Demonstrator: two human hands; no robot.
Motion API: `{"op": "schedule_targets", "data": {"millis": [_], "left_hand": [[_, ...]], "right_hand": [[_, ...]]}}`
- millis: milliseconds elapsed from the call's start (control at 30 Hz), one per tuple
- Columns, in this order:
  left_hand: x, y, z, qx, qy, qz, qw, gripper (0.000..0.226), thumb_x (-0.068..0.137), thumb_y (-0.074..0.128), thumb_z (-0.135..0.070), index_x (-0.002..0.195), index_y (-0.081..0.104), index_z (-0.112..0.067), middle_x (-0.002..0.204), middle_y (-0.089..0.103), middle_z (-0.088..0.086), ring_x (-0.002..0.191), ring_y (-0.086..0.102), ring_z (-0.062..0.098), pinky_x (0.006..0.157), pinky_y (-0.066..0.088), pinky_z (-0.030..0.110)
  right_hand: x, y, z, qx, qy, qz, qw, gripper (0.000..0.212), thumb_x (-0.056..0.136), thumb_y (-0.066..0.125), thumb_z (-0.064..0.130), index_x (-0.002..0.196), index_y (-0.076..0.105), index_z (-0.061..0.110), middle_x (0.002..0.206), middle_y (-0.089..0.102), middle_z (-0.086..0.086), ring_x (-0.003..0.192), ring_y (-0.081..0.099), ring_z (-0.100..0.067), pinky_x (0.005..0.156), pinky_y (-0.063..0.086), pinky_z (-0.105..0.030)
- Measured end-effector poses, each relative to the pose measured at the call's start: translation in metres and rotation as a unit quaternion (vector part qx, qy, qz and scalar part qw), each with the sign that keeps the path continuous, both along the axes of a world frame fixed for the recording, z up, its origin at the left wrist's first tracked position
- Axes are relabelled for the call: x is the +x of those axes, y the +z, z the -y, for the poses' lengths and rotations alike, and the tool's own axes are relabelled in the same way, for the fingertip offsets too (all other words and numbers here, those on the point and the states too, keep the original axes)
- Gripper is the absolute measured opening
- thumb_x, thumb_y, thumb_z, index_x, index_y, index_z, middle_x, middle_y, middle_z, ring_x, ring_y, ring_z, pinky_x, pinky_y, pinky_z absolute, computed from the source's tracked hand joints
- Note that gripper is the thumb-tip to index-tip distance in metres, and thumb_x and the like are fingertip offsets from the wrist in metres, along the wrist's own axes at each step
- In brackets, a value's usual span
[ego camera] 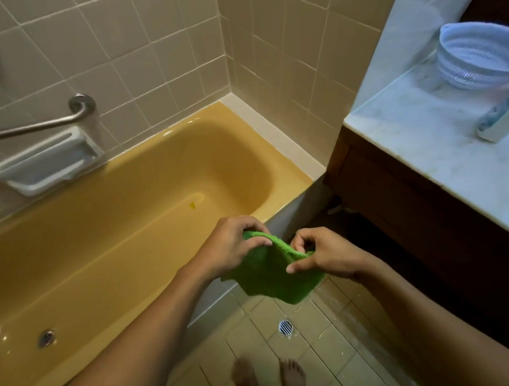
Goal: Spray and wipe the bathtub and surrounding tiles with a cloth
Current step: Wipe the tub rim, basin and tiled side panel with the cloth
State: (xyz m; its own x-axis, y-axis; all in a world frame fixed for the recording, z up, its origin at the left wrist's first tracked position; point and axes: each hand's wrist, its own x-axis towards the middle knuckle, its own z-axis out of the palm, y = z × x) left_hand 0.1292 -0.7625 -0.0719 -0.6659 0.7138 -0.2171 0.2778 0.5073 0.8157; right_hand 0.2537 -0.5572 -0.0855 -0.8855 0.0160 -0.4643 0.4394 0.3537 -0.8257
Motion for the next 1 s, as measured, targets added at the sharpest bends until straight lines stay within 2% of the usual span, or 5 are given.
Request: {"op": "schedule_targets", "data": {"millis": [200,433,667,833,1000], "left_hand": [[-0.018,-0.072,-0.011,-0.005,0.008,0.009,1.0,0.009,0.083,0.083,-0.025,0.089,0.078,-0.029,0.091,0.072,-0.011,0.093,0.064,0.007,0.073,0.055,0.022],[-0.055,-0.19,-0.003,-0.105,-0.077,-0.171,0.977,0.015,0.09,0.076,-0.03,0.106,0.076,-0.03,0.1,0.059,-0.011,0.102,0.056,0.013,0.092,0.049,0.035],[-0.04,-0.323,-0.001,-0.052,-0.05,-0.42,0.905,0.025,0.096,0.065,-0.041,0.119,0.069,-0.034,0.099,0.035,-0.004,0.089,0.041,0.014,0.069,0.031,0.029],[-0.05,-0.409,-0.013,0.008,-0.054,-0.374,0.926,0.016,0.088,0.075,-0.04,0.104,0.077,-0.037,0.084,0.036,-0.011,0.087,0.047,0.019,0.074,0.041,0.037],[-0.042,-0.455,-0.022,-0.021,-0.121,-0.394,0.911,0.015,0.084,0.078,-0.043,0.099,0.077,-0.039,0.087,0.04,-0.013,0.087,0.052,0.016,0.073,0.045,0.038]], "right_hand": [[-0.032,-0.071,-0.002,0.056,0.057,0.02,0.997,0.05,0.084,0.079,0.04,0.129,0.059,0.034,0.106,0.067,0.0,0.095,0.065,-0.015,0.089,0.058,-0.042],[-0.047,-0.187,0.004,0.126,0.063,-0.035,0.989,0.021,0.098,0.061,0.04,0.1,0.073,0.023,0.104,0.065,0.003,0.098,0.063,-0.016,0.095,0.054,-0.048],[-0.039,-0.341,0.003,-0.146,-0.044,-0.07,0.986,0.026,0.101,0.057,0.02,0.118,0.071,0.006,0.113,0.071,-0.023,0.105,0.07,-0.041,0.095,0.056,-0.054],[-0.041,-0.456,0.021,-0.36,-0.173,-0.048,0.916,0.065,0.102,0.031,0.059,0.125,0.071,0.014,0.126,0.068,-0.02,0.115,0.067,-0.036,0.092,0.058,-0.045],[-0.042,-0.531,0.045,-0.339,-0.167,-0.021,0.926,0.069,0.095,0.059,0.054,0.132,0.059,-0.005,0.129,0.061,-0.027,0.117,0.059,-0.04,0.109,0.045,-0.05]]}}
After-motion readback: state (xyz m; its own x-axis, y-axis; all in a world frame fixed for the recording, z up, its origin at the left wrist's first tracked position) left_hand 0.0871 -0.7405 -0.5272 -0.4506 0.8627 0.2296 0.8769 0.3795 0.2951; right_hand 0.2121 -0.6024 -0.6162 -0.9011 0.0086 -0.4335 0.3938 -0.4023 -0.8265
